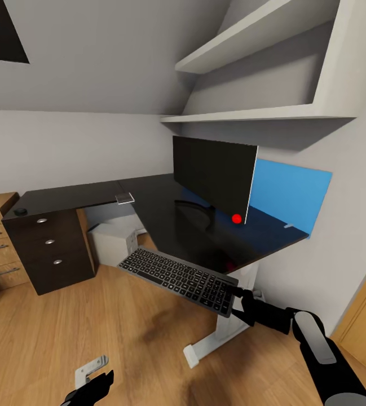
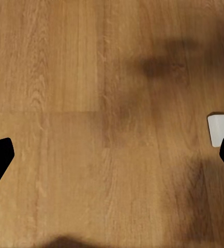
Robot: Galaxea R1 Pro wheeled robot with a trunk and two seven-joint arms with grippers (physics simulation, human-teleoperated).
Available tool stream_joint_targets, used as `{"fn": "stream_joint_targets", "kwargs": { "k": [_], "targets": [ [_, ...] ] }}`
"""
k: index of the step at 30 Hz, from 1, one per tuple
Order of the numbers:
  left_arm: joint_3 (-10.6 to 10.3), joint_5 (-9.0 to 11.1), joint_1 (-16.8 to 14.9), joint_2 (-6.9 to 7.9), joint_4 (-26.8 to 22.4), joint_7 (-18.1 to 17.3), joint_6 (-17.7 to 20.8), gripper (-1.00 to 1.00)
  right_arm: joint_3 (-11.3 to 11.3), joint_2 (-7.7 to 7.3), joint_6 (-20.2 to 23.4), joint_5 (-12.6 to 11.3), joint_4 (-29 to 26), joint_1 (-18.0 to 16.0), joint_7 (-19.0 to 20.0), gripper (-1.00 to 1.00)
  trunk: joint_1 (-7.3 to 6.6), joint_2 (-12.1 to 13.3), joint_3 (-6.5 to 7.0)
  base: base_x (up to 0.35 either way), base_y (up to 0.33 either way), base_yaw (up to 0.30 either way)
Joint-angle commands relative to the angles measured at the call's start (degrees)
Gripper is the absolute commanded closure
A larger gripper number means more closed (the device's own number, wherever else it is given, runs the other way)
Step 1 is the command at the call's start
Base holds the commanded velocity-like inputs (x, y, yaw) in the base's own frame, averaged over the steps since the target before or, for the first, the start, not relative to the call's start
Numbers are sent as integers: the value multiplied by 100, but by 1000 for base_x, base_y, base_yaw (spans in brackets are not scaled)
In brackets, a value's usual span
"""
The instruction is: In the bedroom, organize the workspace by keeping the computer under the desk, ensuring the monitor is on the desk, placing the keyboard on the desk next to the monitor, placing the mouse on the desk next to the keyboard, moving the folder from the swivel chair onto the desk next to the mouse, stacking the notebook on top of the folder with the pen on top of the notebook, and positioning the swivel chair next to the desk.
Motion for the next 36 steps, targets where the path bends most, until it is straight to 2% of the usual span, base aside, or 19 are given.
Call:
{"fn": "stream_joint_targets", "kwargs": {
  "k": [1,5,20,21,36],
  "targets": [
    [-22,43,-4,7,-10,49,10,-100,6,1,26,59,1,-4,57,-100,-1,-3,-6,0,0,0],
    [-20,47,-4,7,-10,49,10,-100,68,2,26,56,2,-4,57,-100,-1,-3,-6,0,0,0],
    [-23,50,-4,7,-6,57,10,-100,76,-6,27,44,2,-4,57,-100,-1,-3,-6,0,0,0],
    [-23,50,-4,7,-6,56,10,-100,75,-6,27,40,2,-4,57,100,-1,-3,-6,0,0,0],
    [-23,47,-4,7,-4,57,10,-100,59,-7,27,13,-6,-4,66,100,-1,-3,-6,0,0,0]
  ]
}}
